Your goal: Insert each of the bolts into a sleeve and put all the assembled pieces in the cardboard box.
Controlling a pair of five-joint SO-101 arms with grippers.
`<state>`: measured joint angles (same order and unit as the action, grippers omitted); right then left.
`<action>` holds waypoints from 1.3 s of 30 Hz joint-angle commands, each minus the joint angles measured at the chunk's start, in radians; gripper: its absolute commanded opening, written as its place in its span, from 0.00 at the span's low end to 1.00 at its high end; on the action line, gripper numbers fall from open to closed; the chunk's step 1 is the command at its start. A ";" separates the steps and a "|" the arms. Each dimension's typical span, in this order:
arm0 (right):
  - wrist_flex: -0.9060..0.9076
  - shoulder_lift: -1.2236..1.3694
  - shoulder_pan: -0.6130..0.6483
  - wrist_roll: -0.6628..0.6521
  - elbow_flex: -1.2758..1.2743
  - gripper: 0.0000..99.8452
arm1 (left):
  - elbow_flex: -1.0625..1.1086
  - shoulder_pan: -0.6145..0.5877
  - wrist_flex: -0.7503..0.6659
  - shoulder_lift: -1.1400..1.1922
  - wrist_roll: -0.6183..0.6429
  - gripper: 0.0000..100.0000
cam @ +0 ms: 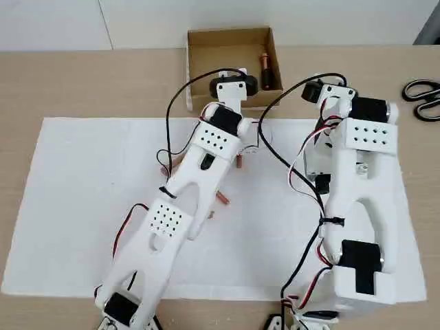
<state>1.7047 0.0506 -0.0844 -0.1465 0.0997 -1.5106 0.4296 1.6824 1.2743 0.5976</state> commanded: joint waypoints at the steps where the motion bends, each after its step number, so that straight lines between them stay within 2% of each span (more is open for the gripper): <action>1: 0.002 -0.059 -0.008 0.006 0.008 0.00 | -0.183 0.000 0.041 -0.026 -0.012 0.01; 5: 0.002 -0.059 -0.012 0.005 0.009 0.00 | -0.153 -0.015 0.074 -0.117 -0.104 0.01; 9: 0.002 -0.059 -0.012 0.005 0.009 0.00 | -0.125 -0.052 0.074 -0.244 -0.104 0.01; 13: 0.002 -0.059 -0.015 0.005 0.009 0.00 | -0.002 -0.061 0.074 -0.399 -0.106 0.01; 22: 0.005 -0.059 -0.065 0.005 0.009 0.00 | 0.608 -0.069 0.074 -0.876 -0.121 0.01; 33: 0.010 -0.061 -0.064 0.005 0.009 0.00 | 1.353 -0.192 0.072 -1.412 -0.354 0.01; 39: 0.010 -0.061 -0.059 0.006 0.008 0.00 | 1.623 -0.348 0.064 -1.547 -0.546 0.01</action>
<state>1.7047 0.0506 -0.1412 -0.1465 0.0997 0.0361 0.1565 1.7346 -0.1926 0.1327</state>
